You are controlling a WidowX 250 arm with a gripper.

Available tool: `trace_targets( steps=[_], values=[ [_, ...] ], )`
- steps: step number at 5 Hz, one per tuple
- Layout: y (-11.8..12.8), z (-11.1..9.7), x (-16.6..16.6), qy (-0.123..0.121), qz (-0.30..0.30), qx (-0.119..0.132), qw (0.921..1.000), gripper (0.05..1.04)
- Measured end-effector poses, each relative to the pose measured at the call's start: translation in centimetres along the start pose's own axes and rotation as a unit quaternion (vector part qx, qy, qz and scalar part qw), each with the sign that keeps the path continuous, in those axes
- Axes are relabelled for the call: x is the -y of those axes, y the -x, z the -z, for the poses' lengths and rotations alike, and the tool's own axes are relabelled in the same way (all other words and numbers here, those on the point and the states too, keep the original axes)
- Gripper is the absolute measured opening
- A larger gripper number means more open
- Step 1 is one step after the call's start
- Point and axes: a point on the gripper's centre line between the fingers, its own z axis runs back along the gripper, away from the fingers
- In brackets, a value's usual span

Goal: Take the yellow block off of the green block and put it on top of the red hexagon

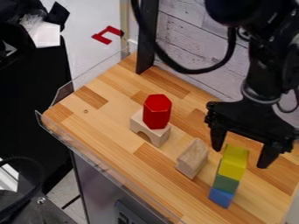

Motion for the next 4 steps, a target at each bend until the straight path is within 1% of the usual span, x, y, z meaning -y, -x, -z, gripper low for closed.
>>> trace_targets(
  steps=[1,2,3,4],
  values=[
    [-0.31,0.78,-0.26,0.000,-0.013,-0.012,0.9998,0.952],
    [-0.48,0.87,-0.12,0.008,-0.017,-0.010,0.9998,0.670],
    [-0.55,0.86,-0.15,0.014,-0.019,-0.013,0.9996,0.548],
    [-0.39,0.84,-0.40,0.015,-0.020,-0.024,0.9994,0.548]
  ],
)
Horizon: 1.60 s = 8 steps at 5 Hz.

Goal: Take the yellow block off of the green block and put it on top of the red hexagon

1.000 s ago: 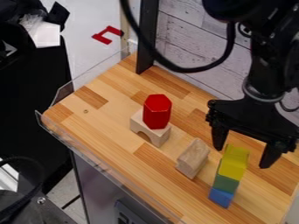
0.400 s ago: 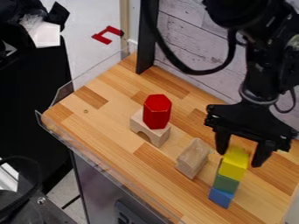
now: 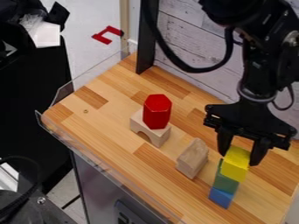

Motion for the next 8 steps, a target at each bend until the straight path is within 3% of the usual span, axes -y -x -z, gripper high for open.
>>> trace_targets(
  steps=[1,2,3,4,6,8],
  values=[
    [-0.5,-2.0,-1.0,-0.002,0.003,0.009,1.0000,0.548],
    [-1.9,-5.4,-2.9,-0.003,-0.012,0.051,0.9986,0.548],
    [-3.5,-6.7,-5.5,-0.003,-0.046,0.074,0.9962,0.548],
    [-4.3,-6.5,-7.9,-0.006,-0.080,0.086,0.9931,0.547],
    [-4.8,-5.4,-10.9,-0.023,-0.087,0.052,0.9946,0.547],
    [-5.9,-4.6,-12.7,-0.048,-0.087,0.051,0.9937,0.548]
  ],
)
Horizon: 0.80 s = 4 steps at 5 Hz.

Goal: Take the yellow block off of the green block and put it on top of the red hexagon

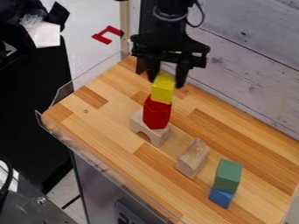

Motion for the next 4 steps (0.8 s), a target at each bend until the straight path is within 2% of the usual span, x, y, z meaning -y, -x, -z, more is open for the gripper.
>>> trace_targets(
  steps=[1,4],
  values=[
    [-0.3,0.0,-0.6,-0.001,-0.008,0.003,1.0000,0.547],
    [-0.1,1.5,-1.0,-0.004,-0.017,-0.011,0.9998,0.548]
  ],
)
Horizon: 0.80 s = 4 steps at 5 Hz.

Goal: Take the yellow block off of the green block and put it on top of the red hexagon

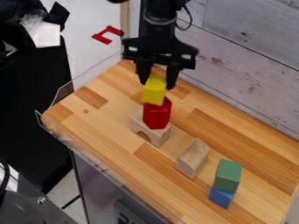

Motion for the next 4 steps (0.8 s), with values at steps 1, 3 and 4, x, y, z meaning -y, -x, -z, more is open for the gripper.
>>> trace_targets(
  steps=[1,3,4],
  values=[
    [0.10,0.31,0.61,0.009,0.002,0.001,1.0000,0.548],
    [0.13,0.87,0.86,0.013,-0.002,0.002,0.9999,0.602],
    [0.66,1.10,0.59,0.007,-0.008,-0.015,0.9998,0.899]
  ],
)
